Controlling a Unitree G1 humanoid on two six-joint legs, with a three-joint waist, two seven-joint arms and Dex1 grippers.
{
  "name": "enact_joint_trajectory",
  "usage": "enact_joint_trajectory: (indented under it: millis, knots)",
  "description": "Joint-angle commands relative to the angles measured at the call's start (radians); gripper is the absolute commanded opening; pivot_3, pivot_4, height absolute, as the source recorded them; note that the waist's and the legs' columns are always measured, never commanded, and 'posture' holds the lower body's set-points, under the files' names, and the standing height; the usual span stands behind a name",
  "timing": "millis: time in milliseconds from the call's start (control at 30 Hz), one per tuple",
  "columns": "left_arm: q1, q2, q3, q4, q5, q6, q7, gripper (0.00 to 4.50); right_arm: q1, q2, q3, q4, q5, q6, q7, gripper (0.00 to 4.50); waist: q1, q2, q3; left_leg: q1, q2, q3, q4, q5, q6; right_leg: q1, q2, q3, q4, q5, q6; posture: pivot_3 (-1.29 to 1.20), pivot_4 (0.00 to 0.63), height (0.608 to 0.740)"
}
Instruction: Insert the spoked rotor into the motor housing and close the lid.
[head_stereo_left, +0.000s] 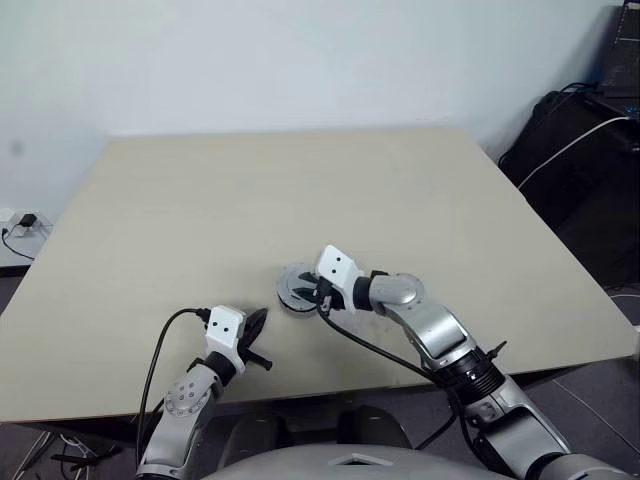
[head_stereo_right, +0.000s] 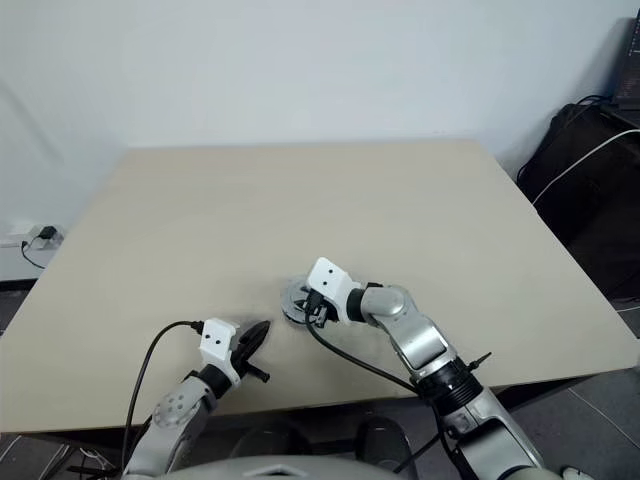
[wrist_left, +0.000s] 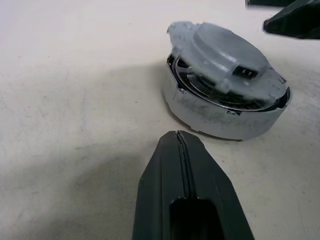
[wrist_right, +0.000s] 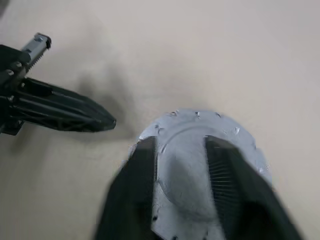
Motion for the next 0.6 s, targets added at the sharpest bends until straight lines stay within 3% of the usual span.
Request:
enact_joint_trajectory:
  millis: [33, 200, 600]
  knots:
    - [-0.013, -0.001, 0.003, -0.032, 0.005, -0.008, -0.002, 0.00, -0.021, 0.004, -0.029, 0.024, 0.007, -0.041, 0.018, 2.87, 0.000, 0.000, 0.000, 0.000, 0.000, 0.000, 0.000, 0.000, 0.000, 0.000, 0.000, 0.000, 0.000, 0.000, 0.000, 0.00, 0.000, 0.740]
    - [-0.011, 0.002, 0.007, -0.036, 0.004, -0.009, -0.001, 0.00, -0.030, 0.016, -0.021, 0.071, 0.003, -0.056, 0.038, 4.48, 0.000, 0.000, 0.000, 0.000, 0.000, 0.000, 0.000, 0.000, 0.000, 0.000, 0.000, 0.000, 0.000, 0.000, 0.000, 0.00, 0.000, 0.740]
    - [-0.001, 0.000, 0.011, -0.051, 0.004, -0.010, 0.011, 0.00, -0.091, 0.057, -0.042, 0.216, -0.013, -0.100, 0.032, 4.48, 0.000, 0.000, 0.000, 0.000, 0.000, 0.000, 0.000, 0.000, 0.000, 0.000, 0.000, 0.000, 0.000, 0.000, 0.000, 0.00, 0.000, 0.740]
